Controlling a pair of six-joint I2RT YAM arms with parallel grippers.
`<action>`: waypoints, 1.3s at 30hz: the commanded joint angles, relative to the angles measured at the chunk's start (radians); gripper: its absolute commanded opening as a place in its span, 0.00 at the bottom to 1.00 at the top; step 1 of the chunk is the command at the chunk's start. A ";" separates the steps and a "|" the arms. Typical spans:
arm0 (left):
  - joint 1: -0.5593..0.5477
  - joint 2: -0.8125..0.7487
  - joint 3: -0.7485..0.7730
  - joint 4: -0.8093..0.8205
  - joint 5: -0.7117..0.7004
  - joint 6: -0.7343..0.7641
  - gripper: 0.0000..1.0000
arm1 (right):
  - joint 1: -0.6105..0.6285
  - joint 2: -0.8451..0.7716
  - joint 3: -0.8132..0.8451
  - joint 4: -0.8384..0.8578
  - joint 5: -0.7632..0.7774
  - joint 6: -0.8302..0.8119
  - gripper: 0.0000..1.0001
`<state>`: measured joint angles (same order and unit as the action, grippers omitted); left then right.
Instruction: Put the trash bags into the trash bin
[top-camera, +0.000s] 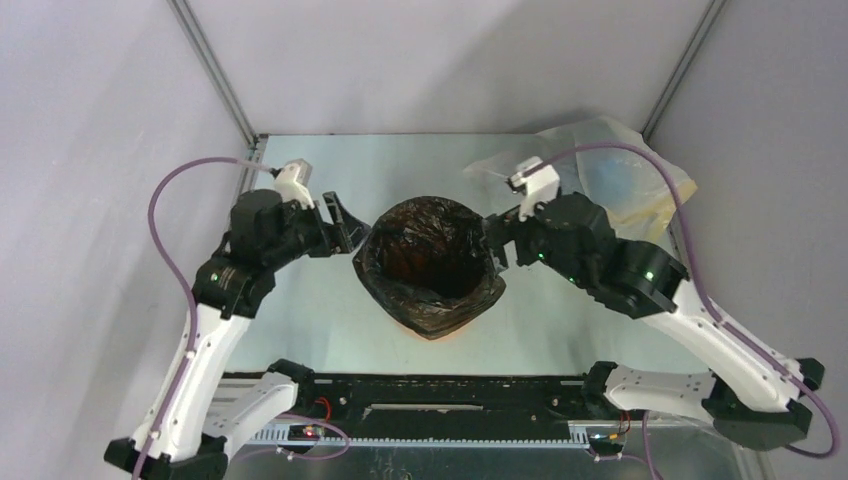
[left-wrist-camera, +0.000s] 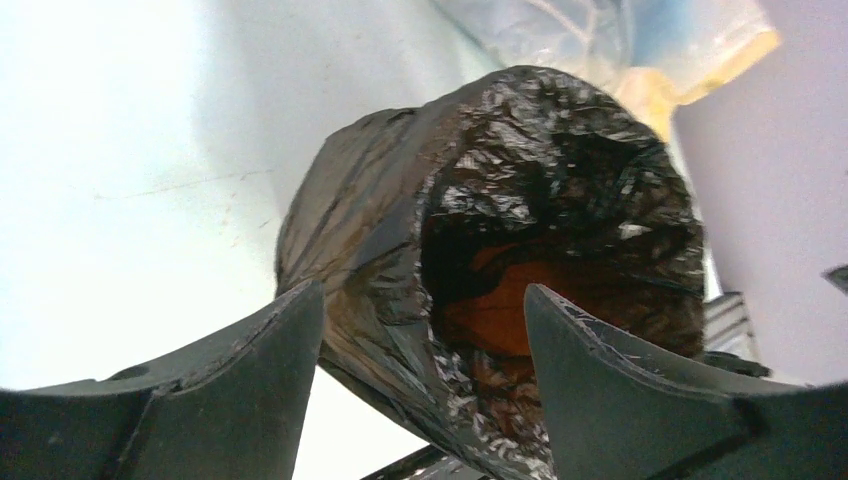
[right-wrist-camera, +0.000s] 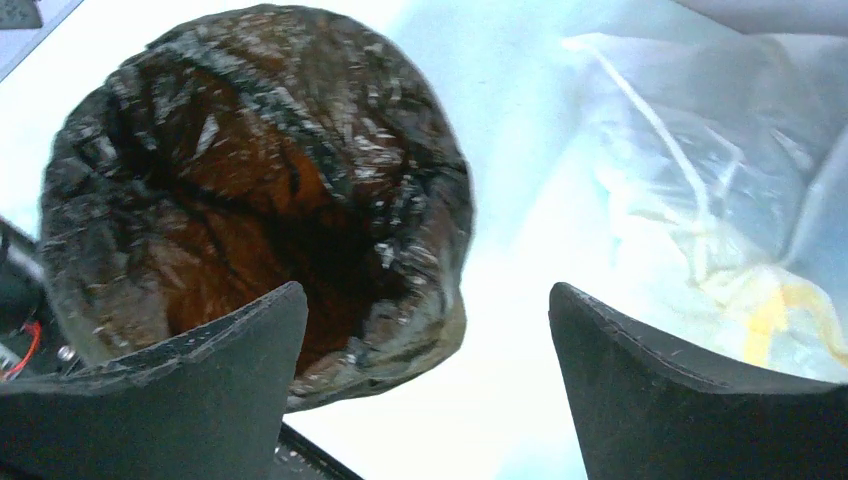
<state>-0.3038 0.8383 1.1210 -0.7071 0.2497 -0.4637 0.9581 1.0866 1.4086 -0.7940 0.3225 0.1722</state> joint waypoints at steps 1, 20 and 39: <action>-0.065 0.074 0.084 -0.128 -0.204 0.062 0.79 | -0.049 -0.091 -0.091 0.077 0.136 0.069 0.94; -0.258 0.337 0.228 -0.237 -0.389 0.056 0.38 | -0.242 -0.411 -0.530 0.326 0.216 0.174 0.97; -0.272 0.550 0.427 -0.216 -0.492 0.096 0.00 | -0.370 -0.422 -0.587 0.390 0.139 0.162 1.00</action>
<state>-0.5838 1.3560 1.4635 -0.9607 -0.2134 -0.3904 0.6044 0.6720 0.8173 -0.4778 0.4740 0.3321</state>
